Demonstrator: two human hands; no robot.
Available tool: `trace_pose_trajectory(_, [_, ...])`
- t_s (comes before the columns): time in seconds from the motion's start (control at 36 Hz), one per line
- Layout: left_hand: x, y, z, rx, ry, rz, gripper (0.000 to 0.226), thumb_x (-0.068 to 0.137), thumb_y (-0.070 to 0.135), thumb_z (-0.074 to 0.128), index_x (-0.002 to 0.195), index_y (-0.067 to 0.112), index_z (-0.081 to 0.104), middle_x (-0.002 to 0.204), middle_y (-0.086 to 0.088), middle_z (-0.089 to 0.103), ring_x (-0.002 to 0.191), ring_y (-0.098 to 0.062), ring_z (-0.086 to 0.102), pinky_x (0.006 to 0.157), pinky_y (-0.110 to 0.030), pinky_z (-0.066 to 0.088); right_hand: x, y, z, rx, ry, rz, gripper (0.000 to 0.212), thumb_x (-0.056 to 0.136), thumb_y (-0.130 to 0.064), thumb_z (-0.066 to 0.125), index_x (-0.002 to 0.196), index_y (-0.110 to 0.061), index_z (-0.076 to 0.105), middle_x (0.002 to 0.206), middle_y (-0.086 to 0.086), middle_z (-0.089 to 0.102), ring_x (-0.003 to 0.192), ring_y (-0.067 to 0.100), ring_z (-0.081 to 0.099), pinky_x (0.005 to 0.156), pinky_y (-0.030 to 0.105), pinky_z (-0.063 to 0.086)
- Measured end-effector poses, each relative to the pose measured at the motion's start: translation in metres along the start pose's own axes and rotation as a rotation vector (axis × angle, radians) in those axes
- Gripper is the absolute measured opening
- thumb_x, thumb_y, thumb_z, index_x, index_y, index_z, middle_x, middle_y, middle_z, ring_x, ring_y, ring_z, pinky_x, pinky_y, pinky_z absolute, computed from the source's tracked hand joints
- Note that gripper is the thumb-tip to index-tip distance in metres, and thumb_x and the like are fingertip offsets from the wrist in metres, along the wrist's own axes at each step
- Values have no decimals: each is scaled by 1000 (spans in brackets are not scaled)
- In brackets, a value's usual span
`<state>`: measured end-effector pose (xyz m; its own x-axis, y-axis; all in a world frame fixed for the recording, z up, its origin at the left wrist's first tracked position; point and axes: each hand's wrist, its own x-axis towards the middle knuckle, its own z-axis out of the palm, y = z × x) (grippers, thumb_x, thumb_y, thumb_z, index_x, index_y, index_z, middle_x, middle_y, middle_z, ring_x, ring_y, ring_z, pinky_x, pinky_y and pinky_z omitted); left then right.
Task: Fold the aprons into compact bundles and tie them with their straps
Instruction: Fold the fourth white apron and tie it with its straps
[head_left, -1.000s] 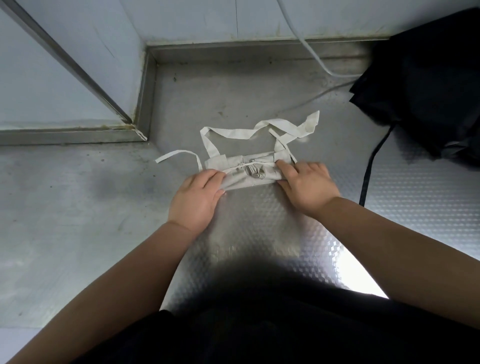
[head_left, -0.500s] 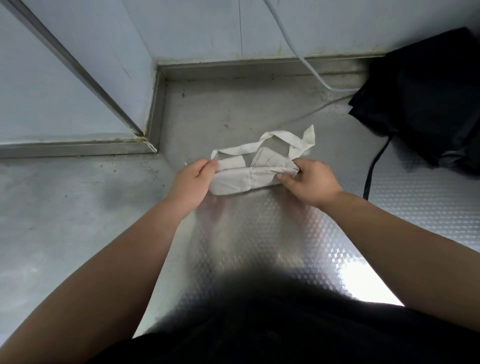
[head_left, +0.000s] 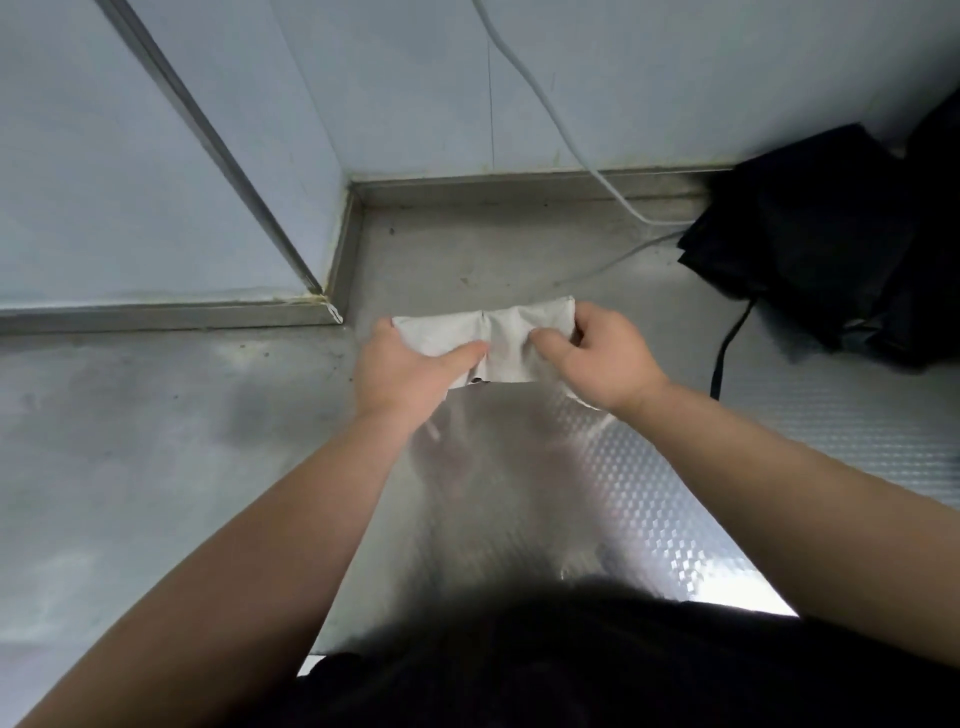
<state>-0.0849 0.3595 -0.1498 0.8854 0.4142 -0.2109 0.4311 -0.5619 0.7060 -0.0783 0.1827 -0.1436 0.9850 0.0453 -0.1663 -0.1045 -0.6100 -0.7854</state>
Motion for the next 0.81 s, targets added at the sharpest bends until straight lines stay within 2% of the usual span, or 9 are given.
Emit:
trace_pose_trajectory(0.11, [-19, 12, 1, 314, 70, 99, 76, 62, 58, 76, 113, 10, 44, 112, -10, 62, 106, -31, 59, 76, -34, 43, -15, -14, 8, -153, 17, -79, 36, 91, -32, 53, 61, -19, 37, 62, -2, 44, 72, 23, 46, 60, 28, 27])
trace_pose_trajectory(0.25, [-34, 19, 7, 615, 85, 287, 53, 79, 39, 68, 113, 9, 40, 113, -13, 60, 107, -33, 57, 77, -38, 43, -28, -16, 18, -215, -8, -113, 41, 92, -33, 53, 60, -18, 32, 67, 2, 44, 71, 23, 42, 57, 26, 21])
trace_pose_trajectory(0.33, [-42, 20, 8, 474, -142, 245, 45, 79, 33, 68, 108, 7, 47, 106, -11, 61, 103, -32, 58, 72, -32, 42, -26, -10, 12, -268, -48, -40, 41, 92, -34, 52, 60, -17, 32, 66, 2, 43, 75, 23, 42, 61, 26, 25])
trace_pose_trajectory(0.39, [-48, 19, 7, 366, -373, 195, 20, 81, 28, 64, 89, 11, 56, 84, -4, 63, 85, -28, 61, 57, -26, 41, -26, -4, 10, -308, -86, 22, 41, 92, -34, 53, 61, -17, 33, 63, -1, 40, 76, 24, 44, 63, 27, 27])
trace_pose_trajectory(0.44, [-48, 14, 3, 277, -480, 153, 10, 82, 21, 63, 77, 12, 60, 81, -6, 66, 80, -26, 63, 61, -27, 46, -27, 0, 11, -320, -125, 70, 40, 92, -36, 52, 61, -16, 36, 62, -2, 41, 75, 25, 46, 62, 27, 28])
trace_pose_trajectory(0.5, [-44, 7, 1, 262, -468, 135, 14, 83, 19, 66, 88, 6, 65, 93, -12, 69, 90, -30, 64, 74, -34, 50, -28, 1, 16, -334, -176, 111, 40, 93, -37, 50, 62, -16, 38, 63, -2, 43, 74, 25, 47, 58, 28, 29])
trace_pose_trajectory(0.58, [-46, 5, 3, 435, -479, 165, 19, 88, 23, 61, 89, 4, 64, 95, -13, 68, 95, -31, 63, 72, -32, 46, -33, -2, 23, -421, -326, 132, 40, 97, -37, 44, 63, -17, 39, 65, 0, 46, 73, 26, 51, 47, 25, 30])
trace_pose_trajectory(0.72, [-44, 4, 7, 713, -506, 212, 30, 94, 29, 54, 114, 7, 61, 114, -10, 64, 108, -28, 59, 85, -30, 44, -38, 0, 28, -382, -543, 122, 40, 102, -23, 29, 65, -18, 42, 69, 0, 48, 66, 17, 50, 52, 19, 35])
trace_pose_trajectory(0.81, [-40, 2, 8, 681, -505, 172, 32, 94, 33, 55, 103, 3, 62, 103, -14, 65, 101, -29, 61, 71, -29, 41, -35, 1, 27, -434, -486, 97, 44, 103, -24, 28, 62, -14, 41, 63, 2, 46, 61, 19, 47, 50, 22, 32])
